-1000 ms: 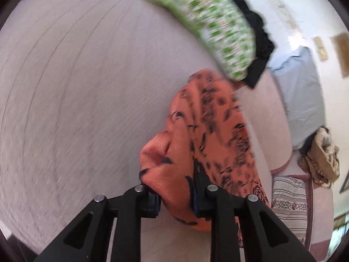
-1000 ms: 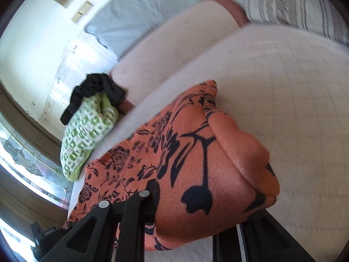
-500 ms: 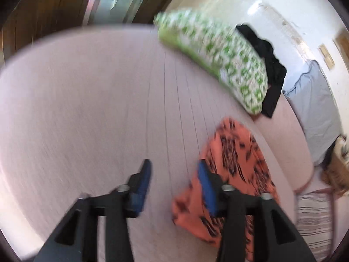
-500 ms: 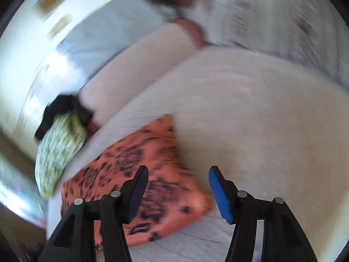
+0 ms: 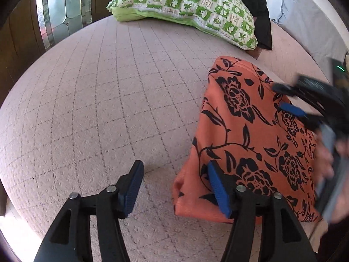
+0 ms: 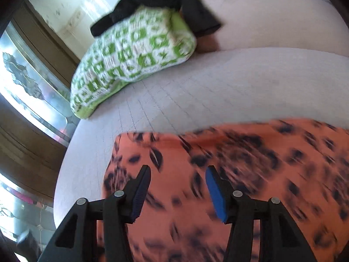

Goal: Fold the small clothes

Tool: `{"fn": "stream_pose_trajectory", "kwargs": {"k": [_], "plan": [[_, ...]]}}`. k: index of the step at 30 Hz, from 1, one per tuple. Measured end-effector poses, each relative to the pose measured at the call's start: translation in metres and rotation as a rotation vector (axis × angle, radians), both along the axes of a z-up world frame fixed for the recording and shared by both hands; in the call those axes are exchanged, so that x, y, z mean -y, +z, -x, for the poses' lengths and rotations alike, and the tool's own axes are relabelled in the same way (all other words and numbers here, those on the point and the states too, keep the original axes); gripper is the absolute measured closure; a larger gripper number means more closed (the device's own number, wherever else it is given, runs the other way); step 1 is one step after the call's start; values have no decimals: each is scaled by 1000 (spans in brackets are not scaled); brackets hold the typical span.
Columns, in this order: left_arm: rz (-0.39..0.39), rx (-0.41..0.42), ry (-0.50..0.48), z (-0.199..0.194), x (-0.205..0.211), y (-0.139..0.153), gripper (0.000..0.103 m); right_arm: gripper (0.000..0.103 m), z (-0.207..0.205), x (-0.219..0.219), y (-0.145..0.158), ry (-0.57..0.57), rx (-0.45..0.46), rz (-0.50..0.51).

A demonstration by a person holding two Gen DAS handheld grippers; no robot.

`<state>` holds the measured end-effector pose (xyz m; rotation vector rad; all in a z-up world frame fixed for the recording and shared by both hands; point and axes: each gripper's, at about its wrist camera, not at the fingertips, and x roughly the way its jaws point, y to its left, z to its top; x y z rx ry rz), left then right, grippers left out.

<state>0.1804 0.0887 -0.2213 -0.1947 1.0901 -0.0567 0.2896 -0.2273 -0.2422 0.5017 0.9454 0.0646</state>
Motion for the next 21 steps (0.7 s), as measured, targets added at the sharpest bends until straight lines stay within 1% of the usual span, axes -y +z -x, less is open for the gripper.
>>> {"fn": "stream_pose_trajectory", "kwargs": {"k": [2, 4, 5, 6, 8, 9, 11, 14, 15, 19, 21], "plan": [[13, -5, -6, -1, 0, 0, 39, 48, -30, -4, -16, -15, -33, -12], [25, -9, -12, 0, 0, 0, 38, 49, -54, -7, -37, -16, -69, 13], [32, -10, -11, 0, -1, 1, 38, 49, -63, -9, -46, -15, -65, 43], [41, -14, -9, 1, -4, 1, 38, 49, -66, -10, -47, -27, -27, 81], [53, -14, -6, 6, -7, 1, 38, 49, -68, -13, -49, -37, -41, 99], [64, -11, 0, 9, -12, 2, 39, 49, -63, -13, -47, -50, -36, 83], [96, 4, 21, 19, -23, 6, 39, 49, -48, -10, -39, -71, 11, 16], [130, 26, 70, 35, -40, 9, 39, 48, -10, -1, -20, -85, 85, -2], [157, 24, 81, 41, -45, 8, 39, 48, 5, 1, -14, -73, 98, 3], [348, -41, 100, 59, -56, -6, 41, 48, 62, 9, 2, -30, 105, 7], [363, -33, 69, 68, -48, -5, 42, 48, 89, 12, 8, -11, 105, 9]]}}
